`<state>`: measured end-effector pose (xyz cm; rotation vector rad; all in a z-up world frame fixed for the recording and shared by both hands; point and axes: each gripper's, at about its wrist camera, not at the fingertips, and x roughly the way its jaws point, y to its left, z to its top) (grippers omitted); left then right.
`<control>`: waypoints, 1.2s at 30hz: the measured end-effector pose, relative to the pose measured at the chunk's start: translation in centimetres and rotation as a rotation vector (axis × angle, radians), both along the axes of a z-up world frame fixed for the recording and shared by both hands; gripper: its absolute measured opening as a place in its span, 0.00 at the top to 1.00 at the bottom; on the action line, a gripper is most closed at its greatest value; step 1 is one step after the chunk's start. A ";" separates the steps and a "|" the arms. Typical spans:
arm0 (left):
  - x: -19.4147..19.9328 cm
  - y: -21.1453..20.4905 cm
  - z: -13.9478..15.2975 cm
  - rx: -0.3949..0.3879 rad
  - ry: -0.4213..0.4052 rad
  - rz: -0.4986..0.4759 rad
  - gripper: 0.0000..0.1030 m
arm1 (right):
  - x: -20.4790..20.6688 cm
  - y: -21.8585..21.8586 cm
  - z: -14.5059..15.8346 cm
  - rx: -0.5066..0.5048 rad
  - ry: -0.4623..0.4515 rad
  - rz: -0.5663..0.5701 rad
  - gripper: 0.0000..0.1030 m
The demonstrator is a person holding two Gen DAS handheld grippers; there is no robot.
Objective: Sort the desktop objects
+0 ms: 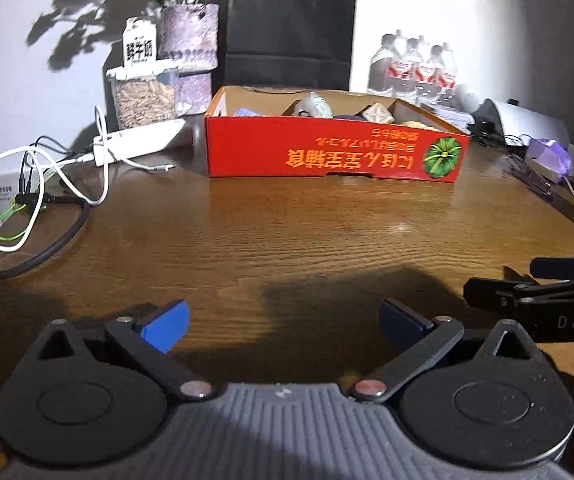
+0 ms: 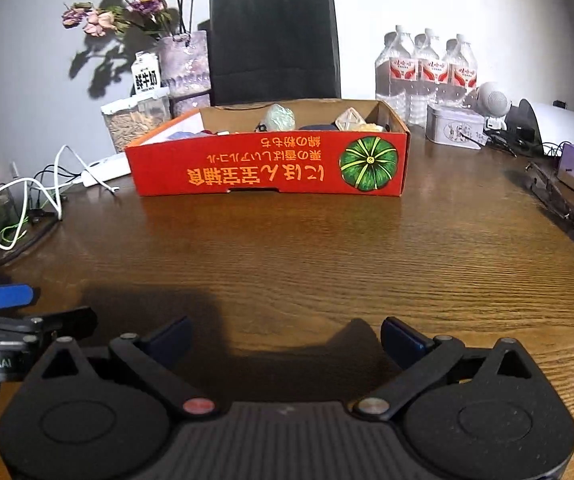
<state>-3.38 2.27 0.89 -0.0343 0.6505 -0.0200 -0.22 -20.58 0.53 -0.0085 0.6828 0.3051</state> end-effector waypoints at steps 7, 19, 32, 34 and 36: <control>1.9 0.4 -0.6 -0.017 0.040 0.057 0.00 | 1.2 0.6 -0.6 -0.030 0.012 -0.017 0.01; 2.4 -0.6 -1.0 0.049 0.054 0.067 0.00 | 1.2 1.3 -0.8 -0.082 0.010 -0.028 0.00; 2.5 -0.8 -1.0 0.047 0.052 0.051 0.00 | 1.1 1.5 -0.8 -0.083 0.009 -0.019 0.00; 2.5 -0.8 -1.0 0.047 0.052 0.050 0.00 | 1.1 1.6 -0.8 -0.082 0.009 -0.022 0.00; 2.5 -0.8 -1.0 0.047 0.052 0.050 0.00 | 1.0 1.6 -0.8 -0.082 0.009 -0.023 0.00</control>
